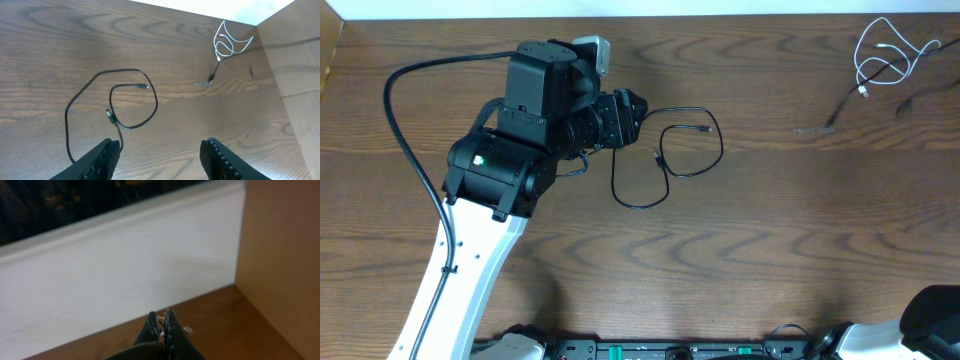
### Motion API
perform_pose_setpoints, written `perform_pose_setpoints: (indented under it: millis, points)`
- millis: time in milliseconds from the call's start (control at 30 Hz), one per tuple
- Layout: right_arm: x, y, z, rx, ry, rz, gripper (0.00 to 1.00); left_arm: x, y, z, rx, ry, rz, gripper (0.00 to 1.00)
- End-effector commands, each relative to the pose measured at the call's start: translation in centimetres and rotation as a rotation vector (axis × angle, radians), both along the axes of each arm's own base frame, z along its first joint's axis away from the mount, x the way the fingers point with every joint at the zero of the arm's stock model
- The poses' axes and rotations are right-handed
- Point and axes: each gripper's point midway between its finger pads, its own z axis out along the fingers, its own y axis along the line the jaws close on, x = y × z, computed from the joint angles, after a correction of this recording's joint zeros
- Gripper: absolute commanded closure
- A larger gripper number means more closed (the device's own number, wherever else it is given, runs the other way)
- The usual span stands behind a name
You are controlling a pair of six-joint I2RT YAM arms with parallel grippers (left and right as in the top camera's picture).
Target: Untangle cables
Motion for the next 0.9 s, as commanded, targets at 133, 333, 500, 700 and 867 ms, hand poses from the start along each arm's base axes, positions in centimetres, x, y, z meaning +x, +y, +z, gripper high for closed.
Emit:
perform_pose_setpoints:
  millis: [133,333,500,700,867]
  points:
    - [-0.1,-6.2,-9.0,0.097,0.213,-0.168,0.99,0.2,0.1,0.2,0.013,-0.014,0.0,0.44]
    - [0.7,-9.8,-19.3,0.174,0.414,-0.254,0.99,0.2,0.1,0.2,0.012,-0.013,0.0,0.43]
    - [1.1,-10.5,-23.6,0.209,0.487,-0.26,0.95,0.2,0.1,0.2,0.012,-0.013,0.0,0.44]
    - [-2.0,-10.5,-26.1,0.347,0.592,-0.381,0.01,0.2,0.1,0.2,0.012,-0.013,0.0,0.44]
    - [-8.2,-8.8,-29.4,0.621,0.765,-0.536,0.01,0.2,0.1,0.2,0.012,-0.013,0.0,0.44]
